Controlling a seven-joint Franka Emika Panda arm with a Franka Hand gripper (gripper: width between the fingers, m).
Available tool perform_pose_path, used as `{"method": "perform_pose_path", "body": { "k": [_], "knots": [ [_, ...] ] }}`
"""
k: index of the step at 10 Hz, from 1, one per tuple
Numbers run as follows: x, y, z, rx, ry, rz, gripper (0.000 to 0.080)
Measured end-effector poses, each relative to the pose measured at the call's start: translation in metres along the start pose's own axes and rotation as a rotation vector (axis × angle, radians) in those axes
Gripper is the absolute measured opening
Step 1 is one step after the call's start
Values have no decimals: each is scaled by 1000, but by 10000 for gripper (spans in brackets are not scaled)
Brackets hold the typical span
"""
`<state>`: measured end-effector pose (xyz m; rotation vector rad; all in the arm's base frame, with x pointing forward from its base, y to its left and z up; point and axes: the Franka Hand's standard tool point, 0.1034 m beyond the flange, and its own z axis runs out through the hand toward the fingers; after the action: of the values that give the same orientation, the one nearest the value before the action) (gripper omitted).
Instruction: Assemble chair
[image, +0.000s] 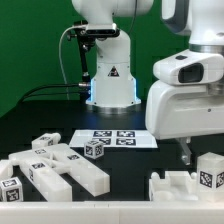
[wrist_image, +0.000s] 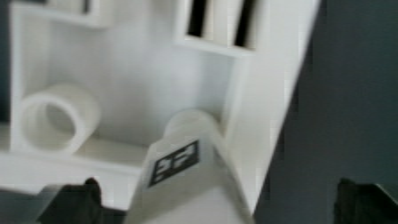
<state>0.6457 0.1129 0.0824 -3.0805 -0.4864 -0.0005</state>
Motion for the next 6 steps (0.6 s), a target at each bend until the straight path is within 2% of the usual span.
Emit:
{"method": "perform_pose_path", "body": {
  "k": [1,2,4,6],
  "knots": [
    [2,2,2,-15,4,-193,648],
    [4,1,3,-20,12,-279,648],
    [4,2,3,-19,11,-232,637],
    [4,1,3,-15,13,-82,286]
  ]
}}
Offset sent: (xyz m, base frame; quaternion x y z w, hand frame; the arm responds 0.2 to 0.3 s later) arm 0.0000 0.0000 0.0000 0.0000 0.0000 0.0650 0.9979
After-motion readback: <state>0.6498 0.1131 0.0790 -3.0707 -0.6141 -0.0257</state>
